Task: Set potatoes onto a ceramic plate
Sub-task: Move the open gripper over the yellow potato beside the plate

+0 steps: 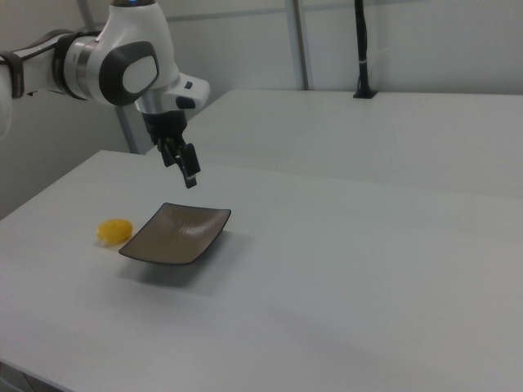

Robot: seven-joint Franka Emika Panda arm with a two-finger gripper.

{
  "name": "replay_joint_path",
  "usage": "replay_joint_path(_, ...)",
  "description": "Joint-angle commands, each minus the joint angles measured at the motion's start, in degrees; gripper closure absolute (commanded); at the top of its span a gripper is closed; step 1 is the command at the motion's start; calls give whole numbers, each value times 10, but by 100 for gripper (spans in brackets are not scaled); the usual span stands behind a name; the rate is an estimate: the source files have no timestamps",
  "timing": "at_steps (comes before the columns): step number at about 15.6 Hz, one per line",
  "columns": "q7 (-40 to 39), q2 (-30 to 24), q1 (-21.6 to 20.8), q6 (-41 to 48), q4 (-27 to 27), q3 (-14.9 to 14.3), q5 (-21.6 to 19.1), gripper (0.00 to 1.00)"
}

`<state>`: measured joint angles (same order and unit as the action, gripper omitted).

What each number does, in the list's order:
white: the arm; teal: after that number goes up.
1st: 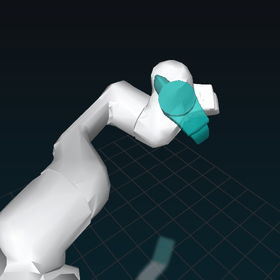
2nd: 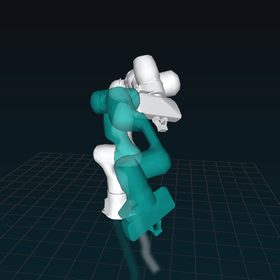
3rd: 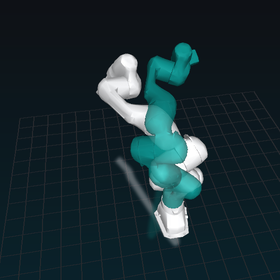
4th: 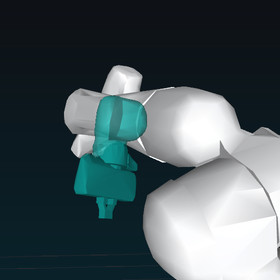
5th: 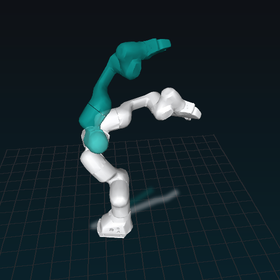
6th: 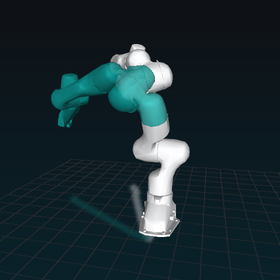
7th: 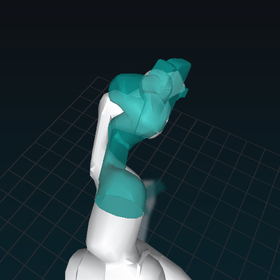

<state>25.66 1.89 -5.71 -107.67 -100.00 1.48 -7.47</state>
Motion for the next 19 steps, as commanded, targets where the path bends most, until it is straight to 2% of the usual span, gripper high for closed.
replay_joint_path(1, 124, 12, -5, -46, -6, 26, -47, 0)
replay_joint_path(6, 285, 36, -3, -118, -6, 120, -48, 0)
replay_joint_path(10, 410, 76, -7, -190, -5, 156, -47, 0)
replay_joint_path(13, 482, 118, -43, -234, -4, 161, -30, 0)
replay_joint_path(15, 513, 142, -69, -256, -4, 161, -4, 0)
replay_joint_path(19, 542, 180, -100, -272, -3, 161, 25, 0)
